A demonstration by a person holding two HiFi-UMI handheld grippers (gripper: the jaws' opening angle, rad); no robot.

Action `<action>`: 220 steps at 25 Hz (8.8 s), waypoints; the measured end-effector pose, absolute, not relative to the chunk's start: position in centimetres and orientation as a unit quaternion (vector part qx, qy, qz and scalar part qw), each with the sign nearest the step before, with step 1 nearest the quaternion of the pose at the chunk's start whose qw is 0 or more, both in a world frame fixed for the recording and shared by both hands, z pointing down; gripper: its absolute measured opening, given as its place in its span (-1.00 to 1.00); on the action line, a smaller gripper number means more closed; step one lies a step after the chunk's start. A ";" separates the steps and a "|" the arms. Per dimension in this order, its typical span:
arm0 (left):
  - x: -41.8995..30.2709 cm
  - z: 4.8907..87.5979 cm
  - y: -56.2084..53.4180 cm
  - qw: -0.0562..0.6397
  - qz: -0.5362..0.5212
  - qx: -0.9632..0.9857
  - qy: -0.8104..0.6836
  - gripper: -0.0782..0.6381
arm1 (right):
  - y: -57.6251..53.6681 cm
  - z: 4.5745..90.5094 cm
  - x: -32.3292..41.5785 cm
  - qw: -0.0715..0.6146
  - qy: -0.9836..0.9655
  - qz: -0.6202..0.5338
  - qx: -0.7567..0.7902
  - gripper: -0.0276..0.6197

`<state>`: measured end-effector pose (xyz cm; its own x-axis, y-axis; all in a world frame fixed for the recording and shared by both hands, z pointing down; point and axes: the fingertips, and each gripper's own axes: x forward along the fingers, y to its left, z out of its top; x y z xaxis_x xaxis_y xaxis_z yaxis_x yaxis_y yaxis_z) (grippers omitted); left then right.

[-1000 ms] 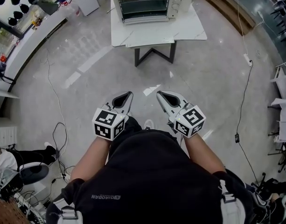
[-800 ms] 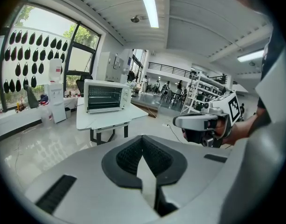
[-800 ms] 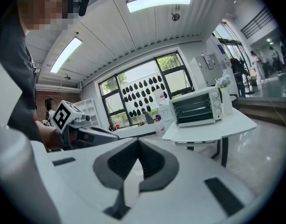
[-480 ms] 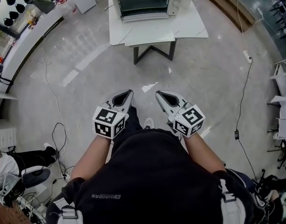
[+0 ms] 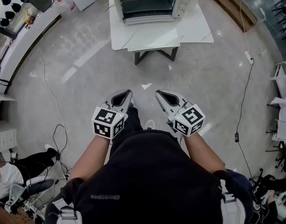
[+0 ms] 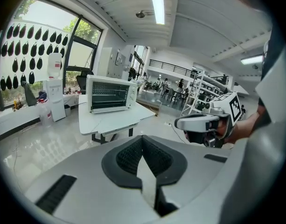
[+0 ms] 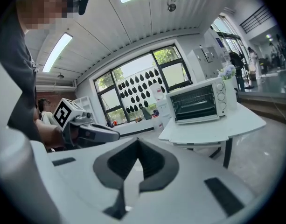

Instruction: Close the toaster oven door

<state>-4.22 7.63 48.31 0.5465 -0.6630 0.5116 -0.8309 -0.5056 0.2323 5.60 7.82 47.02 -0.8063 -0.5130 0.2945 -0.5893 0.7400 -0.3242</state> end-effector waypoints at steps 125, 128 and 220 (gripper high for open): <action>-10.3 50.4 -17.6 0.250 0.197 0.855 -0.410 -0.77 | -17.4 67.7 12.9 0.030 -0.710 0.510 0.484 -0.25; -10.5 51.2 -17.3 0.274 0.197 0.844 -0.417 -0.77 | -18.4 70.1 13.4 0.035 -0.694 0.528 0.488 -0.25; -13.1 47.7 -20.1 0.243 0.169 0.808 -0.510 -0.77 | -33.8 51.6 9.7 -0.206 -0.755 0.505 0.364 -0.38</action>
